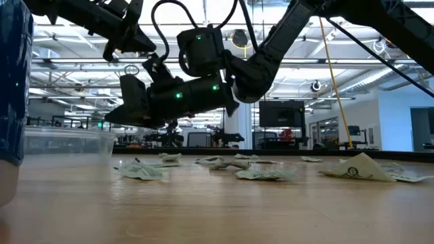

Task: Pick and place Stevia / Truvia into bins
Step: Put the stevia packet into the transparent container

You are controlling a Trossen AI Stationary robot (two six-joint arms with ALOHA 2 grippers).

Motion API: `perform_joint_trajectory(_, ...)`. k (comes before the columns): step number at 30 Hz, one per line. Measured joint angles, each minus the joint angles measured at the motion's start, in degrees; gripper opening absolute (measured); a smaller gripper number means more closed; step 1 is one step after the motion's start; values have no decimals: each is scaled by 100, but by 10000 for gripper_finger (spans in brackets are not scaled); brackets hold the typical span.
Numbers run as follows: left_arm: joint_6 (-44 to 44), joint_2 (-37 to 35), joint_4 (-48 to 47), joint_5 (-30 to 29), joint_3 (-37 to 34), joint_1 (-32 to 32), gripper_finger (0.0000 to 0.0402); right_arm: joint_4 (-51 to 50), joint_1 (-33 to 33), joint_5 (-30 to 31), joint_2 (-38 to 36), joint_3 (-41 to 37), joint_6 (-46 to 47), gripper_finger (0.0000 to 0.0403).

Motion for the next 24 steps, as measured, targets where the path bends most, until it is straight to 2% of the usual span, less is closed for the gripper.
perform_joint_trajectory(3, 25, 0, -62, 0, 0, 0, 40, 11, 2, -84, -40, 0, -104, 100)
perform_joint_trajectory(6, 39, -1, -312, 0, 0, 0, 40, -270, 1, -576, -262, -4, -178, 114)
perform_joint_trajectory(9, 40, -2, -919, -2, 0, 2, 40, -1354, -2, -1078, -799, -4, -732, 118)
perform_joint_trajectory(11, 33, 0, -1439, -4, 0, 4, 40, -2433, 3, -1037, -1254, -2, -1085, 117)
perform_joint_trajectory(15, -462, 108, -2041, -6, 0, -48, 40, -4444, 3, -257, -2114, -2, -1355, 108)
perform_joint_trajectory(18, -663, 293, -1963, -2, 2, -122, 40, -5508, -20, 555, -2687, -47, -1452, 100)
perform_joint_trajectory(21, -869, 638, -1896, -11, 4, -197, 40, -6030, -45, 1139, -3397, -348, -1466, 93)
perform_joint_trajectory(24, -1760, 1094, -1829, -28, 4, -226, 40, -6120, -103, 1367, -4312, -876, -1450, 88)
